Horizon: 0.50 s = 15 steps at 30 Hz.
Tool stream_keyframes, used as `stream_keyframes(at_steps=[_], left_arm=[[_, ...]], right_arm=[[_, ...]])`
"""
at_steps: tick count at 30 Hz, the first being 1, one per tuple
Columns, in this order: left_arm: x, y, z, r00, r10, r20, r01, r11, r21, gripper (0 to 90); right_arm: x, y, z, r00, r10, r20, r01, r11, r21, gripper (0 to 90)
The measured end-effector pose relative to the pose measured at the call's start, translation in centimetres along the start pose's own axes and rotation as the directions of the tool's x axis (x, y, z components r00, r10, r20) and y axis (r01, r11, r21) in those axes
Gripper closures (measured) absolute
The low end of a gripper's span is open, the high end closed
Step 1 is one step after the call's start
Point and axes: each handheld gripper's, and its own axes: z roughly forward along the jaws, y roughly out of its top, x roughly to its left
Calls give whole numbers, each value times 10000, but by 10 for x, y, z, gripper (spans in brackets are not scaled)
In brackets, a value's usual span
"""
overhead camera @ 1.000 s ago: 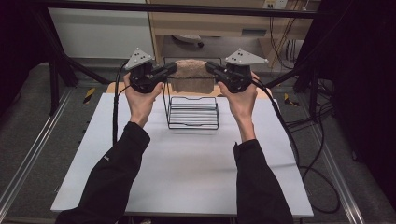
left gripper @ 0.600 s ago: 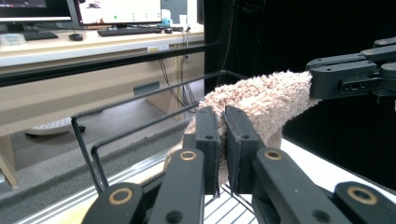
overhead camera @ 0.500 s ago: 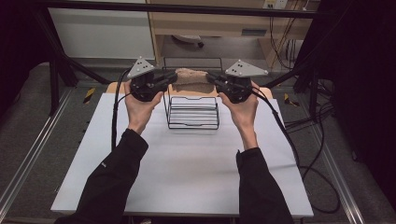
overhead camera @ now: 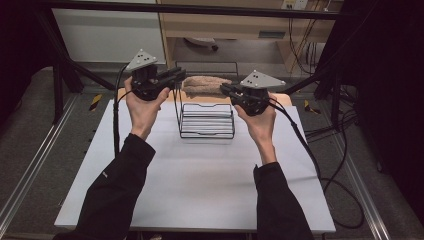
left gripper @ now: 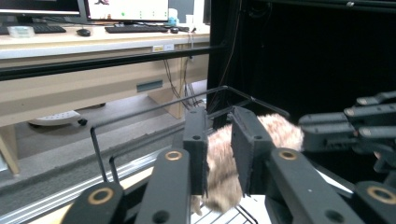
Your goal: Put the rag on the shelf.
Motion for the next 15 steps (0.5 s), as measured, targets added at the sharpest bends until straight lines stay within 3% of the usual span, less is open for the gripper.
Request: stream_keyframes(at_steps=[7, 15], left_arm=[[-2, -1, 21, 9995, 25, 328, -57, 9952, 976, 865], [1, -17, 19, 9982, 177, 580, -257, 9899, 1394, 895]], right_arm=[[0, -2, -1, 9999, -29, -120, 30, 10000, 67, 850], [1, -2, -2, 9998, 2, -215, 0, 9999, 111, 826]])
